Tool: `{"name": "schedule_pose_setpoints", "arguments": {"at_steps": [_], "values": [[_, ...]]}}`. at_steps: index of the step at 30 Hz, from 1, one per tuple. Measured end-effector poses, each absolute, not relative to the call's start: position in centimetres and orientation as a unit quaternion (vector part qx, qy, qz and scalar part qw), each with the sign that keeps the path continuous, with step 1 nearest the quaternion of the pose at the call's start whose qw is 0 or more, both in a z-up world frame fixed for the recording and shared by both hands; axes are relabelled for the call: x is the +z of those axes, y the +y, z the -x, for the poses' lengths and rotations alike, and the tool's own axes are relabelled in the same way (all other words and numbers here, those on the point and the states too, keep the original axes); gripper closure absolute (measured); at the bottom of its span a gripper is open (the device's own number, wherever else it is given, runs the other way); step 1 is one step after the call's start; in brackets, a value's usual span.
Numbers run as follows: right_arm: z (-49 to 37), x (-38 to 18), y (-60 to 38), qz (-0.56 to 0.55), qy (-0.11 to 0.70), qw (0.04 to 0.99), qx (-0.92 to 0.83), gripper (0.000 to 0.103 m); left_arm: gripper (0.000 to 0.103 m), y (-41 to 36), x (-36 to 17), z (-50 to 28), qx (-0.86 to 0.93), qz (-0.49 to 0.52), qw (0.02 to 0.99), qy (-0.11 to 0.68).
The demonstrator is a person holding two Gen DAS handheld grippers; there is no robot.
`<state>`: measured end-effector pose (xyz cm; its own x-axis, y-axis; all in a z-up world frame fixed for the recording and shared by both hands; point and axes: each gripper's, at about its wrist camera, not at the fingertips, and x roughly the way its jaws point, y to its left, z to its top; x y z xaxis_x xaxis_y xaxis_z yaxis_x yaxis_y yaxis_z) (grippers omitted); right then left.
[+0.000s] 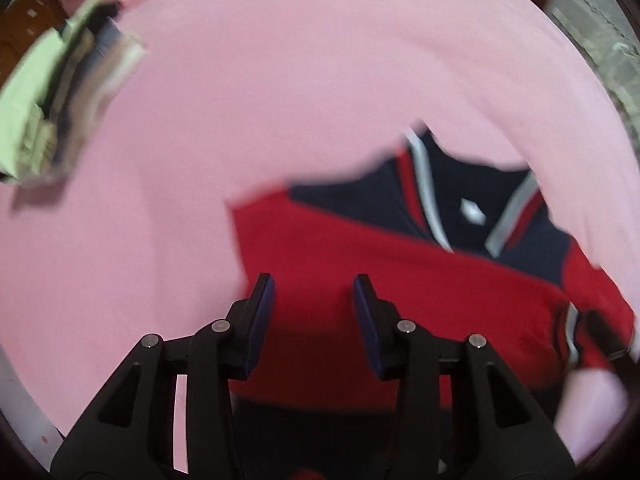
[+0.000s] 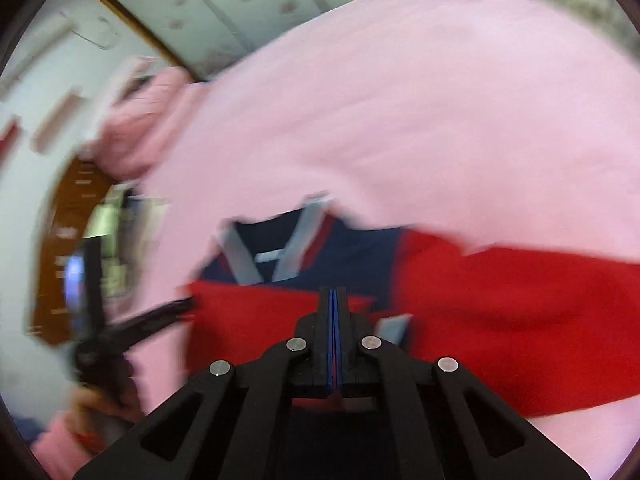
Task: Fold large clothes
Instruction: 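Lay the sleeve flat across the chest and open the left tool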
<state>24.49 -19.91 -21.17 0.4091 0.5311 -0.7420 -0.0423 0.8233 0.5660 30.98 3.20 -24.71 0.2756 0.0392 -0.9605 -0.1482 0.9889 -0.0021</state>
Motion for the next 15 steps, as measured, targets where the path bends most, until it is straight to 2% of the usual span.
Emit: {"name": "schedule_pose_setpoints", "arguments": {"at_steps": [3, 6, 12, 15], "values": [[-24.7, -22.8, -15.7, -0.196, 0.562, 0.778, 0.202, 0.103, 0.065, 2.6, -26.5, -29.9, 0.059, 0.049, 0.769, 0.635], [-24.2, -24.3, -14.5, -0.154, 0.592, 0.772, 0.174, 0.103, 0.065, 3.4, -27.0, -29.3, 0.078, 0.041, 0.769, 0.633], [-22.3, -25.7, -22.4, -0.223, 0.591, 0.767, 0.111, 0.103, 0.062, 6.9, -27.1, -29.5, 0.137, 0.036, 0.768, 0.625], [-22.1, -24.7, -25.5, -0.208, 0.577, 0.789, 0.036, 0.103, 0.063, 8.7, -26.9, -28.9, 0.131, 0.091, 0.766, 0.623]]}}
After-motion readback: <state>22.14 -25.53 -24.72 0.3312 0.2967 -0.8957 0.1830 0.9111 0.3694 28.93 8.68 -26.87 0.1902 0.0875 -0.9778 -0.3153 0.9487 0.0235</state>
